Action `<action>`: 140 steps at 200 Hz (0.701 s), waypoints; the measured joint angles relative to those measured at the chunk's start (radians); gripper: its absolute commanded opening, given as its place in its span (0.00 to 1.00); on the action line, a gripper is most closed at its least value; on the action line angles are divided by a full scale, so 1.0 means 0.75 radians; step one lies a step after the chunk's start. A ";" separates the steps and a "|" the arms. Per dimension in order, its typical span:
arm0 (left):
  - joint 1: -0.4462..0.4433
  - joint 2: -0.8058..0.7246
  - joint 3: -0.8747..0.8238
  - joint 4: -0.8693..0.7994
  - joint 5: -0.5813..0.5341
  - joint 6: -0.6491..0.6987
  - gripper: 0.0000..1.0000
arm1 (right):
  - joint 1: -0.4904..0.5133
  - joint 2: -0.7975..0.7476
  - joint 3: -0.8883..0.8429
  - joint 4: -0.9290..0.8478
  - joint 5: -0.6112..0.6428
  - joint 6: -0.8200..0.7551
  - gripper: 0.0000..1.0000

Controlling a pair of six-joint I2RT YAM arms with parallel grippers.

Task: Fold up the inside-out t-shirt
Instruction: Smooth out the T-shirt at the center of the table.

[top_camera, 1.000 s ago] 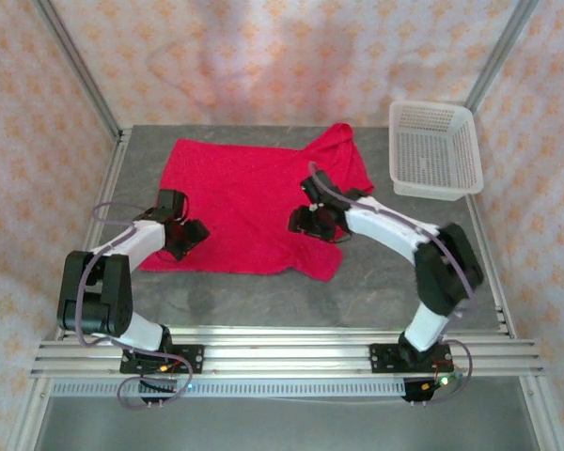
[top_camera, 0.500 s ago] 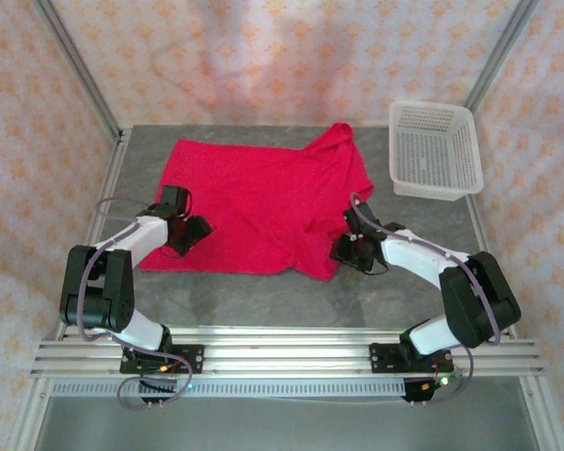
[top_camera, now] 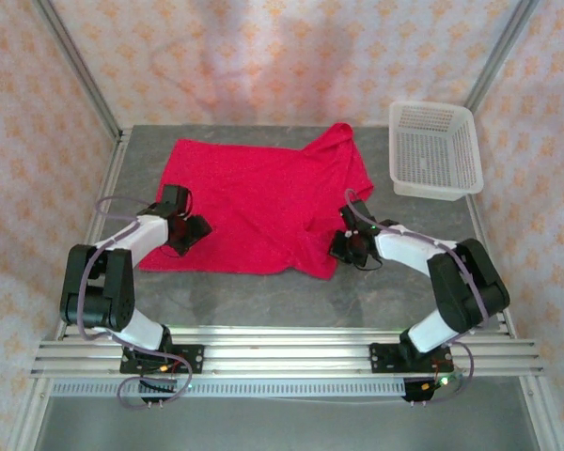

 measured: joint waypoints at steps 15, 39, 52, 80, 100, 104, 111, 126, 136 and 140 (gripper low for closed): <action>0.004 0.027 0.013 0.001 -0.024 -0.001 0.62 | 0.000 -0.134 0.004 -0.151 0.047 -0.019 0.00; 0.010 0.082 0.020 0.001 -0.046 -0.004 0.62 | 0.002 -0.502 -0.001 -0.409 0.091 -0.017 0.00; 0.013 0.098 0.031 -0.004 -0.058 -0.005 0.62 | 0.010 -0.718 -0.021 -0.517 0.086 0.006 0.00; 0.012 0.105 0.044 -0.004 -0.065 -0.004 0.62 | 0.040 -1.101 -0.105 -0.724 -0.012 0.116 0.47; 0.012 0.105 0.044 -0.004 -0.066 -0.004 0.62 | 0.052 -1.322 -0.190 -0.816 -0.104 0.222 0.68; 0.012 0.105 0.044 -0.005 -0.065 -0.004 0.62 | 0.054 -1.361 -0.205 -0.831 -0.117 0.239 0.69; 0.012 0.103 0.044 -0.009 -0.066 -0.004 0.62 | 0.055 -1.418 -0.224 -0.859 -0.128 0.274 0.69; 0.012 0.097 0.044 -0.028 -0.066 -0.003 0.62 | 0.056 -1.487 -0.235 -0.901 -0.131 0.330 0.67; 0.012 0.091 0.046 -0.046 -0.066 -0.002 0.62 | 0.056 -1.483 -0.235 -0.898 -0.124 0.358 0.60; 0.012 0.085 0.046 -0.052 -0.066 -0.002 0.62 | 0.056 -1.466 -0.235 -0.891 -0.117 0.358 0.58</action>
